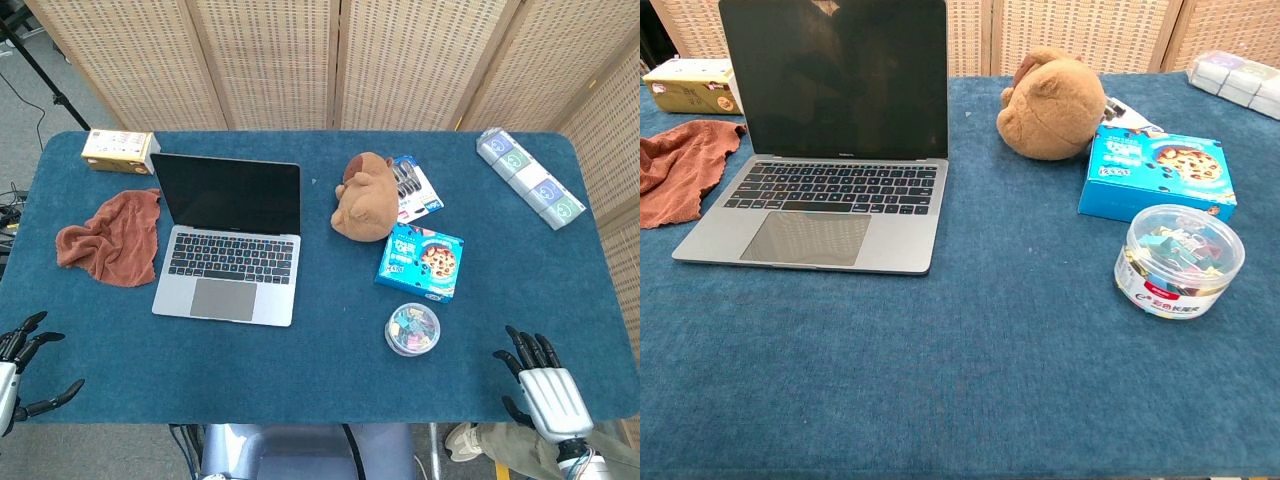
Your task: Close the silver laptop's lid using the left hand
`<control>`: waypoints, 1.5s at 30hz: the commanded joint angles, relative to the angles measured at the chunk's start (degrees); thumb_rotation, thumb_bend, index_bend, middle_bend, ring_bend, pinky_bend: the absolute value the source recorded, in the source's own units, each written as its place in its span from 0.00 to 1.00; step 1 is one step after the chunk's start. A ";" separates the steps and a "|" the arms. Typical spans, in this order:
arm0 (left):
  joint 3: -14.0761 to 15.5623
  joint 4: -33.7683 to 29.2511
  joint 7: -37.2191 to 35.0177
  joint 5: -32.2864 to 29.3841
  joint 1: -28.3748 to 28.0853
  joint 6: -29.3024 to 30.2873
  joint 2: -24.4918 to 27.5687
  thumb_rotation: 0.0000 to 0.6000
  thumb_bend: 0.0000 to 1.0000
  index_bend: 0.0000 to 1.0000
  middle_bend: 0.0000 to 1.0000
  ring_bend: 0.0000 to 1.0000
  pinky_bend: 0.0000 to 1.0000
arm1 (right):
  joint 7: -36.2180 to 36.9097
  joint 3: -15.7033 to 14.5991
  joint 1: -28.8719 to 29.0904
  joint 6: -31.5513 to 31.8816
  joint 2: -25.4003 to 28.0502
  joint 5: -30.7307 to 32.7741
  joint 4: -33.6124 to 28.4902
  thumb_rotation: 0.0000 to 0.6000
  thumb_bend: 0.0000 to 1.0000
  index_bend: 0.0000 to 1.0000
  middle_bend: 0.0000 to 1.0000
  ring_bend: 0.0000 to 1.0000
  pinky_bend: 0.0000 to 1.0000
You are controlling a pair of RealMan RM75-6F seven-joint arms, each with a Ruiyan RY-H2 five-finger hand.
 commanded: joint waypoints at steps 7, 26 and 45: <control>-0.90 -0.41 -0.73 -1.05 -1.22 -1.69 -0.05 0.60 0.15 0.34 0.16 0.19 0.19 | 0.61 0.30 -0.35 0.96 0.52 0.16 -0.39 1.00 0.35 0.23 0.00 0.00 0.00; -16.44 1.09 -11.50 -10.73 -19.82 -17.56 4.23 0.60 0.15 0.34 0.16 0.18 0.19 | 0.78 0.21 -0.23 0.49 0.79 0.29 -0.54 1.00 0.35 0.23 0.00 0.00 0.00; -20.41 21.64 -14.65 -11.52 -39.44 -34.36 -3.83 0.64 0.14 0.34 0.15 0.14 0.19 | 1.54 0.13 -0.18 -0.17 1.16 1.33 -0.32 1.00 0.35 0.23 0.00 0.00 0.00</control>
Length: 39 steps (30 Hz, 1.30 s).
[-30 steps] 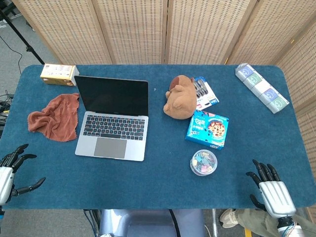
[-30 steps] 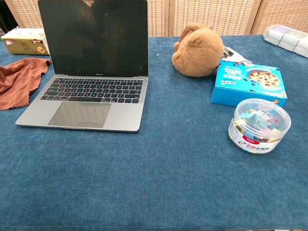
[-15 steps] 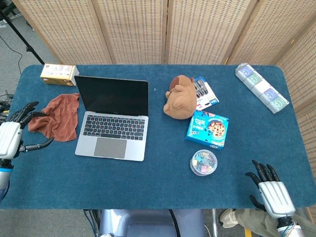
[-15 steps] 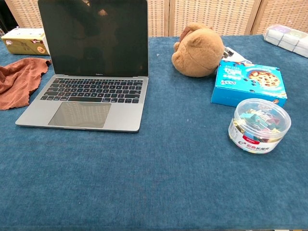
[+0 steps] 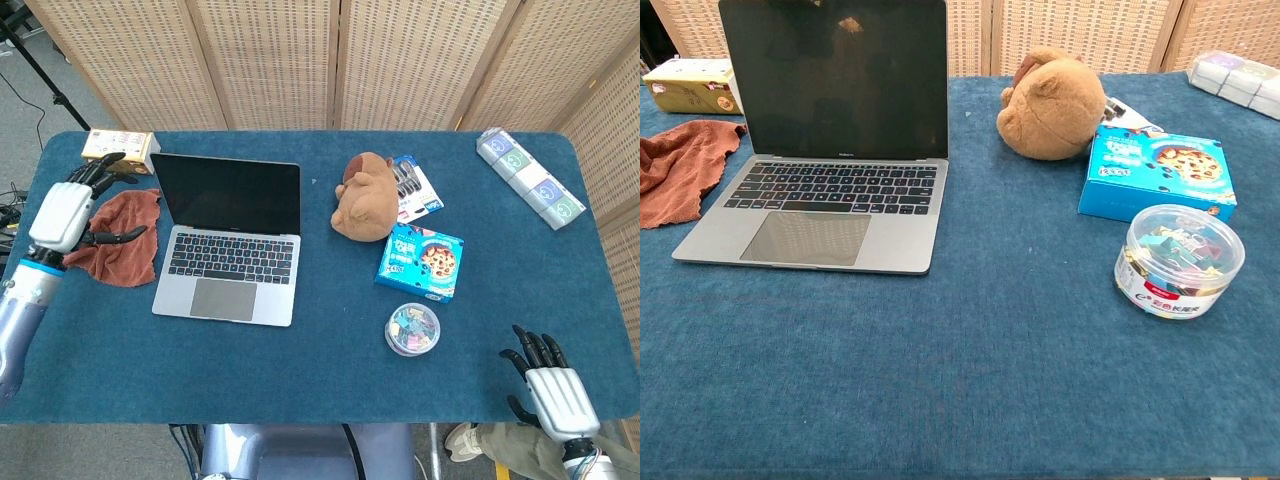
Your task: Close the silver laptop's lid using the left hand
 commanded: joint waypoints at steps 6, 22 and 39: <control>-0.27 9.65 -0.75 0.45 -8.09 -5.58 -5.55 0.64 0.10 0.32 0.14 0.12 0.17 | 0.52 -0.06 -0.65 0.87 0.45 0.42 -0.07 1.00 0.35 0.23 0.00 0.00 0.00; 1.26 22.39 -4.04 -0.56 -15.66 -9.72 -14.05 0.64 0.04 0.23 0.04 0.03 0.11 | 1.92 0.29 -0.78 0.45 1.14 2.28 0.38 1.00 0.35 0.23 0.00 0.00 0.00; 3.11 35.63 -12.32 -0.43 -23.83 -15.70 -23.13 0.64 0.04 0.23 0.04 0.03 0.11 | 5.03 0.90 -0.55 0.02 2.52 3.32 0.84 1.00 0.35 0.23 0.00 0.00 0.00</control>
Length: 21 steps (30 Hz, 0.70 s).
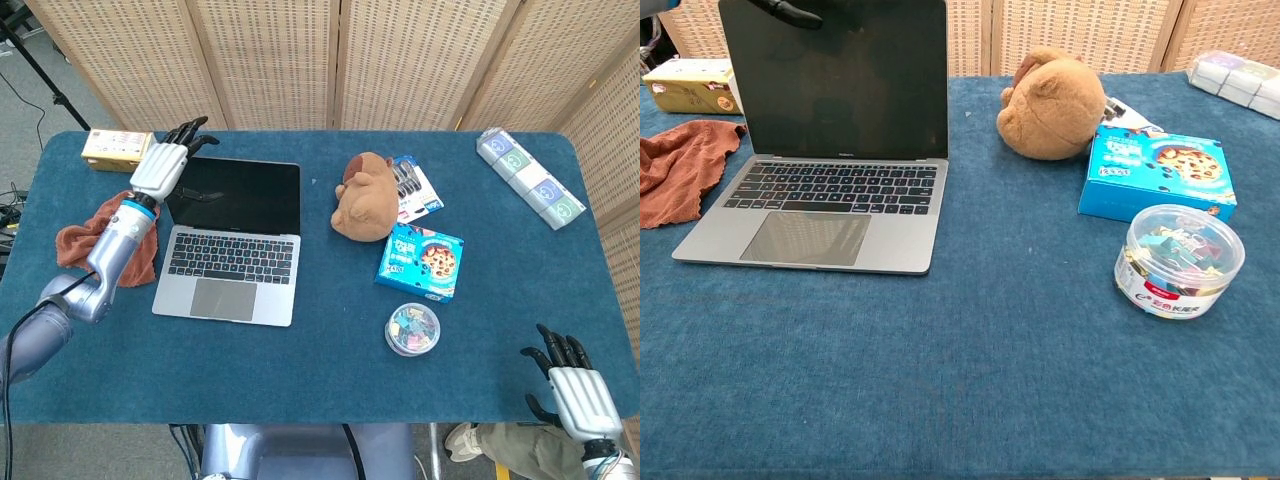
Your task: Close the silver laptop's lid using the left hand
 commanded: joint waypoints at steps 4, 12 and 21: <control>0.71 2.74 -3.27 0.15 -1.94 -1.33 -2.30 0.65 0.04 0.23 0.04 0.03 0.11 | 0.36 0.07 0.15 -0.39 0.14 0.36 0.24 1.00 0.35 0.23 0.00 0.00 0.00; 0.94 1.01 -4.27 -1.24 -1.71 -2.33 -2.20 0.65 0.04 0.26 0.04 0.08 0.11 | 0.13 0.00 0.18 -0.50 0.12 0.30 0.25 1.00 0.35 0.23 0.00 0.00 0.00; -0.16 -4.57 -1.37 -3.54 -0.65 -1.55 0.89 0.65 0.04 0.33 0.11 0.17 0.16 | -1.24 -0.62 0.07 -0.47 -0.31 -0.85 -0.23 1.00 0.35 0.23 0.00 0.00 0.00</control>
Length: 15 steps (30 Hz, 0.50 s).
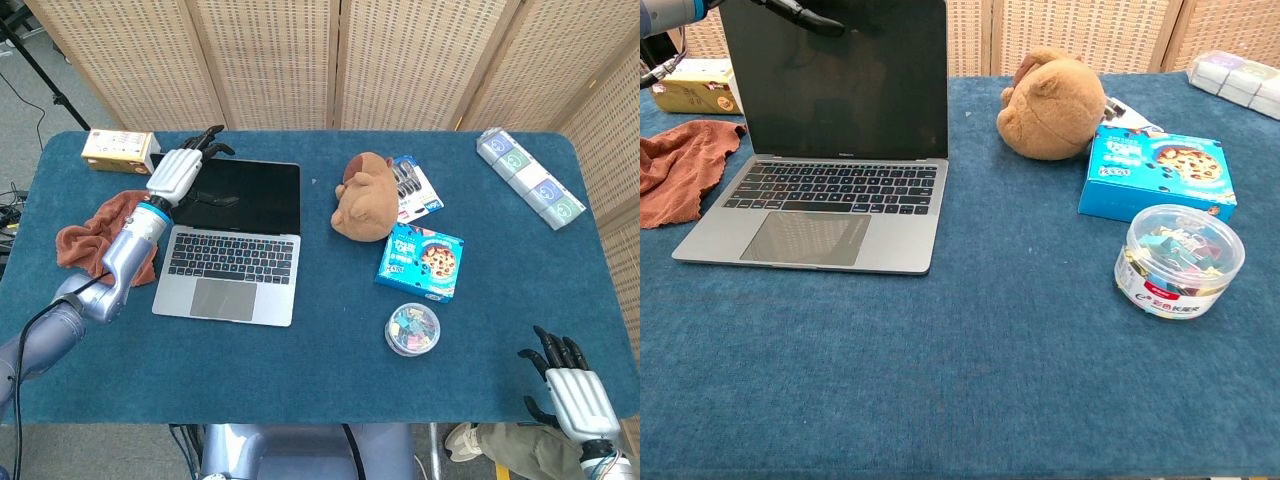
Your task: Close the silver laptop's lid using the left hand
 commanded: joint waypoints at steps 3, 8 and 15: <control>-1.87 -6.15 2.39 -3.73 1.27 -0.24 2.72 0.65 0.04 0.36 0.14 0.20 0.18 | -0.22 -0.06 -0.37 0.93 0.08 -0.62 -0.41 1.00 0.35 0.23 0.00 0.00 0.00; -3.10 -12.04 8.34 -7.68 1.97 -1.07 5.17 0.64 0.04 0.41 0.20 0.25 0.22 | 0.17 -0.19 -0.69 1.60 0.46 -1.34 -0.64 1.00 0.35 0.23 0.00 0.00 0.00; -4.21 -17.54 14.34 -12.94 2.50 -2.64 7.11 0.67 0.04 0.44 0.23 0.29 0.25 | 0.73 -0.27 -0.97 2.19 0.79 -2.03 -0.75 1.00 0.35 0.23 0.00 0.00 0.00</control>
